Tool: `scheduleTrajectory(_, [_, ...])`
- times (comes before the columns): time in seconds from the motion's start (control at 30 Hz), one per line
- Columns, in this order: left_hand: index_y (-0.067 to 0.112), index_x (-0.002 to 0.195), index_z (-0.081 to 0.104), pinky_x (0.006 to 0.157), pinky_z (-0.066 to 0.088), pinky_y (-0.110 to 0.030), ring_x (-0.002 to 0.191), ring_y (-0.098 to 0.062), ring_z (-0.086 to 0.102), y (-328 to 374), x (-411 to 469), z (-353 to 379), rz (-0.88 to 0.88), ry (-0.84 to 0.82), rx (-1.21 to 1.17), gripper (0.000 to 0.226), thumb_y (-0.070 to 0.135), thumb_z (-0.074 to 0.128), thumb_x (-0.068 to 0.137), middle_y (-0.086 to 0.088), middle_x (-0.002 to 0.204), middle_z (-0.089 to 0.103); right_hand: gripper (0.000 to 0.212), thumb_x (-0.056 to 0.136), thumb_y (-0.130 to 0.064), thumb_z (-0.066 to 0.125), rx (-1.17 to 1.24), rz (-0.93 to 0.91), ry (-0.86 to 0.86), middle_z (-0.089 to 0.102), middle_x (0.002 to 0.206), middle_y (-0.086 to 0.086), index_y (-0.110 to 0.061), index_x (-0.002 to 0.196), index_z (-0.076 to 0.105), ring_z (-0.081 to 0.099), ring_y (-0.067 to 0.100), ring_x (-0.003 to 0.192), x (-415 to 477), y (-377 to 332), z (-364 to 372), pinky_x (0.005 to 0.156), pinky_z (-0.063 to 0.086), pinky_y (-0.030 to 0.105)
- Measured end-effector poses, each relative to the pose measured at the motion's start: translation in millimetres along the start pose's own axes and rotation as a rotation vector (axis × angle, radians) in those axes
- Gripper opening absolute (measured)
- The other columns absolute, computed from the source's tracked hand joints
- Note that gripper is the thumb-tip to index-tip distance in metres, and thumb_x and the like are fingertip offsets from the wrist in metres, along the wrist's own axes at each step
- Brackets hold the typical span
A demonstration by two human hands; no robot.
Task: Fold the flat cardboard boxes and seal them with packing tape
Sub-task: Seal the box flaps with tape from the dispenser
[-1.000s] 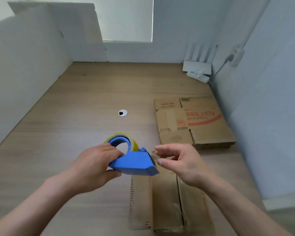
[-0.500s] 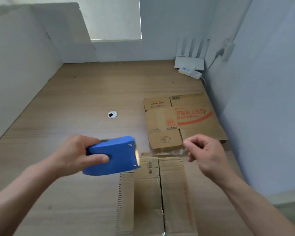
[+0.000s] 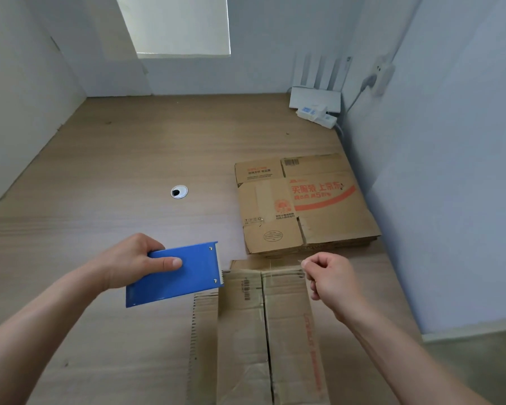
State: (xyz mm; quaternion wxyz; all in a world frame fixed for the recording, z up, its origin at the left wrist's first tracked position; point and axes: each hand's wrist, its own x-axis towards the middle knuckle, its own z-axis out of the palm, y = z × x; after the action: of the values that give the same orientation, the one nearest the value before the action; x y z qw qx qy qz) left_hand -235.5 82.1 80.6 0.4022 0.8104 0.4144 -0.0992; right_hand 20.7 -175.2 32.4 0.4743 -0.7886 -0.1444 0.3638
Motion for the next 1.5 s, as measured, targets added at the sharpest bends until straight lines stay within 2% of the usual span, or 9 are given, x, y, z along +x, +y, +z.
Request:
scheduleTrajectory(0.2, [0.001,0.075,0.067,0.056,0.032,-0.029,0.052,-0.015,0.046,-6.9,8.3,14.5,-0.032,-0.025,0.013,0.095,0.089,0.064,0.039,-0.001,0.058,0.054,0.021,0.096,-0.023,0.063,-0.116,0.015,0.066,0.067,0.067,-0.002,-0.014,0.079,0.071,0.061,0.017,0.063,2.1,12.3,12.7,0.063,0.055,0.039])
scheduleTrajectory(0.27, [0.003,0.074,0.069,0.056,0.032,-0.028,0.051,-0.015,0.046,-7.4,10.1,17.8,-0.041,-0.022,-0.002,0.085,0.082,0.062,0.044,0.000,0.057,0.055,0.024,0.098,-0.033,0.059,-0.325,-0.024,0.117,0.072,0.109,0.000,-0.018,0.116,0.068,0.066,0.020,0.103,-1.9,15.2,16.7,0.091,0.056,0.042])
scheduleTrajectory(0.37, [0.001,0.075,0.067,0.055,0.031,-0.028,0.051,-0.014,0.045,-12.0,12.7,19.1,-0.040,-0.013,0.015,0.091,0.086,0.062,0.042,-0.001,0.059,0.053,0.068,0.101,-0.035,0.051,-0.510,-0.248,0.249,0.032,0.159,0.005,-0.015,0.158,0.020,0.030,0.020,0.147,-14.4,12.5,18.1,0.118,0.029,0.037])
scheduleTrajectory(0.47, [0.003,0.076,0.066,0.056,0.032,-0.030,0.051,-0.013,0.045,-17.2,15.3,19.2,-0.024,-0.010,0.020,0.109,0.102,0.055,0.031,0.000,0.059,0.054,0.060,0.103,-0.040,0.037,-0.817,-0.687,0.129,0.025,0.163,0.004,-0.016,0.157,0.024,0.019,0.019,0.152,-26.6,11.5,30.9,0.119,0.024,0.041])
scheduleTrajectory(0.57, [0.004,0.075,0.067,0.056,0.033,-0.030,0.052,-0.012,0.047,-18.3,17.4,21.2,-0.007,-0.008,0.016,0.104,0.100,0.055,0.035,0.001,0.059,0.055,0.074,0.093,-0.070,0.003,-1.092,-0.541,-0.226,-0.019,0.163,-0.011,-0.030,0.155,-0.010,-0.022,0.011,0.150,-30.7,19.9,40.4,0.124,0.003,0.044])
scheduleTrajectory(0.67, [0.003,0.070,0.062,0.056,0.031,-0.031,0.053,-0.013,0.044,-25.4,17.3,18.1,0.016,-0.022,-0.013,0.101,0.099,0.057,0.040,0.001,0.058,0.051,0.079,0.083,-0.076,-0.001,-1.192,-0.482,-0.299,-0.042,0.153,-0.019,-0.038,0.147,-0.029,-0.041,0.002,0.139,-29.5,23.2,35.2,0.121,-0.011,0.038])
scheduleTrajectory(1.13, [0.004,0.067,0.062,0.057,0.031,-0.031,0.053,-0.013,0.047,-52.6,-0.5,-9.2,-0.033,-0.021,0.012,0.088,0.089,0.065,0.044,0.002,0.058,0.054,0.078,0.081,-0.078,-0.006,-1.221,-0.485,-0.307,-0.046,0.150,-0.021,-0.042,0.143,-0.035,-0.042,0.001,0.139,-31.6,25.2,37.4,0.126,0.000,0.041])
scheduleTrajectory(1.3, [0.015,0.064,0.057,0.056,0.034,-0.029,0.060,-0.017,0.051,-22.0,4.8,12.0,-0.135,0.061,0.292,0.058,0.071,0.067,0.074,0.000,0.064,0.056,0.079,0.079,-0.080,-0.011,-1.215,-0.516,-0.299,-0.043,0.152,-0.018,-0.040,0.144,-0.034,-0.039,0.004,0.141,-28.9,28.5,37.4,0.126,0.006,0.042])
scheduleTrajectory(1.5, [0.019,0.071,0.052,0.058,0.041,-0.026,0.069,-0.017,0.054,42.6,-4.1,32.2,-0.172,0.241,0.679,0.048,0.067,0.058,0.081,0.005,0.072,0.056,0.077,0.091,-0.074,0.007,-1.230,-0.527,-0.289,-0.044,0.152,-0.018,-0.036,0.145,-0.034,-0.039,0.004,0.141,-29.6,27.8,38.1,0.126,0.005,0.039])
